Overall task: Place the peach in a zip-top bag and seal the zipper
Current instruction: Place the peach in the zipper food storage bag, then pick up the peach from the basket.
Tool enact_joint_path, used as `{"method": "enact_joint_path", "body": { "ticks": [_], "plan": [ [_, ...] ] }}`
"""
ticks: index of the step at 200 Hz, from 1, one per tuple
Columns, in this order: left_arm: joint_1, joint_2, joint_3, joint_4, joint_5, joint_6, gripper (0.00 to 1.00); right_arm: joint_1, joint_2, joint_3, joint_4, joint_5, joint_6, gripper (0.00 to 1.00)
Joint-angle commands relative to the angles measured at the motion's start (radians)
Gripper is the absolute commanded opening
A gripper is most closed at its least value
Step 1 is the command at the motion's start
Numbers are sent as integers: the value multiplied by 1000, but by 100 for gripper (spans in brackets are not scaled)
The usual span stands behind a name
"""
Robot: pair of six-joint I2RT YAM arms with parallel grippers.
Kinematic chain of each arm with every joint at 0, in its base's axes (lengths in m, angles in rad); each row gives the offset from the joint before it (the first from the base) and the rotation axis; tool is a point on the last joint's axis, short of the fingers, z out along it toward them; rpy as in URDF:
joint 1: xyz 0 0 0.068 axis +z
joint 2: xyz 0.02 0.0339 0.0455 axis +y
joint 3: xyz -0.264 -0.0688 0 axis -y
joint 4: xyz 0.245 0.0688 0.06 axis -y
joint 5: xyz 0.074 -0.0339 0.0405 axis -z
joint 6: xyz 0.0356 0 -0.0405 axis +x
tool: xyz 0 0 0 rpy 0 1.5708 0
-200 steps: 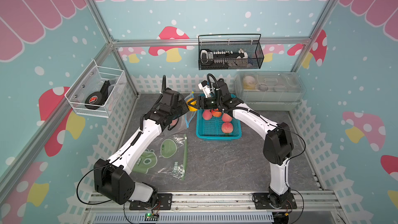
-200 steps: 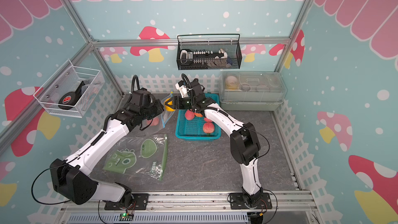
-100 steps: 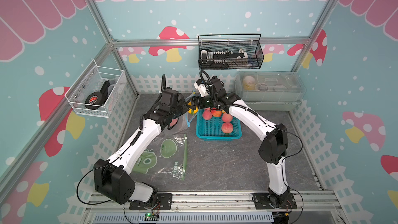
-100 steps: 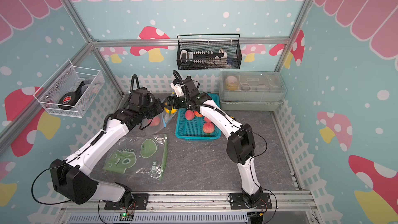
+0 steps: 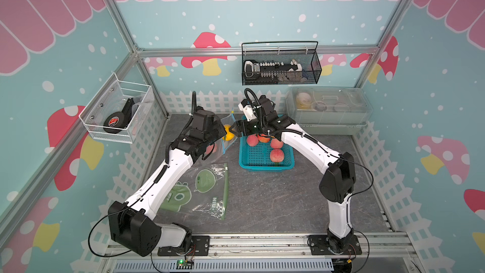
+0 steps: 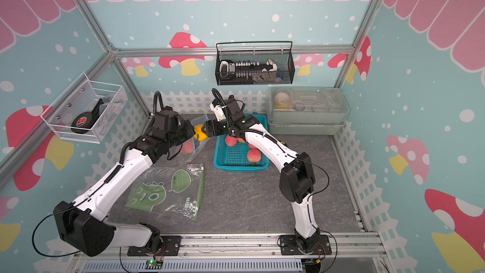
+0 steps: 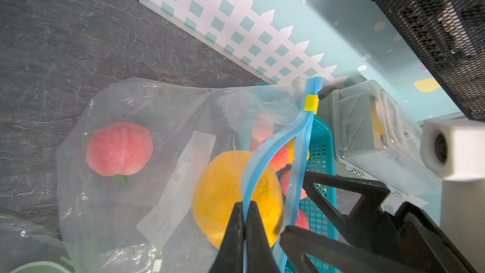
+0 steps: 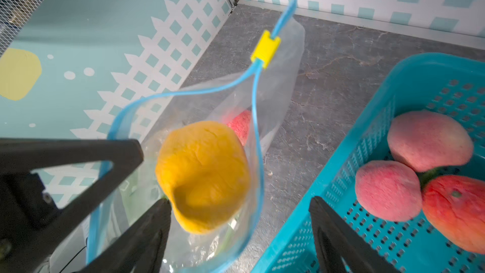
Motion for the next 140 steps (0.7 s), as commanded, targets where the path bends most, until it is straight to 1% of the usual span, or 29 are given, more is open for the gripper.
{"method": "enact_joint_path", "body": {
  "ticks": [1, 13, 30, 49, 66, 86, 105, 140],
  "plan": [
    [6, -24, -7, 20, -45, 11, 0, -26, -131, -72, 74, 69, -2, 84],
    [7, -25, -3, 8, -50, 24, 0, -53, -174, -133, 73, 103, -8, 85],
    [7, -27, 0, -2, -58, 31, 0, -113, -220, -223, 51, 115, -12, 85],
    [7, -34, 6, -4, -49, 51, 0, -174, -238, -285, -42, 154, -54, 85],
    [7, -42, 8, -9, -52, 72, 0, -208, -236, -313, -147, 223, -117, 84],
    [7, -40, 6, -13, -47, 80, 0, -216, -224, -330, -248, 315, -183, 85],
    [8, -26, 8, -13, -22, 82, 0, -216, -203, -336, -319, 388, -200, 85],
    [8, -3, 12, -13, 13, 81, 0, -216, -167, -335, -394, 438, -206, 84]
  ]
}}
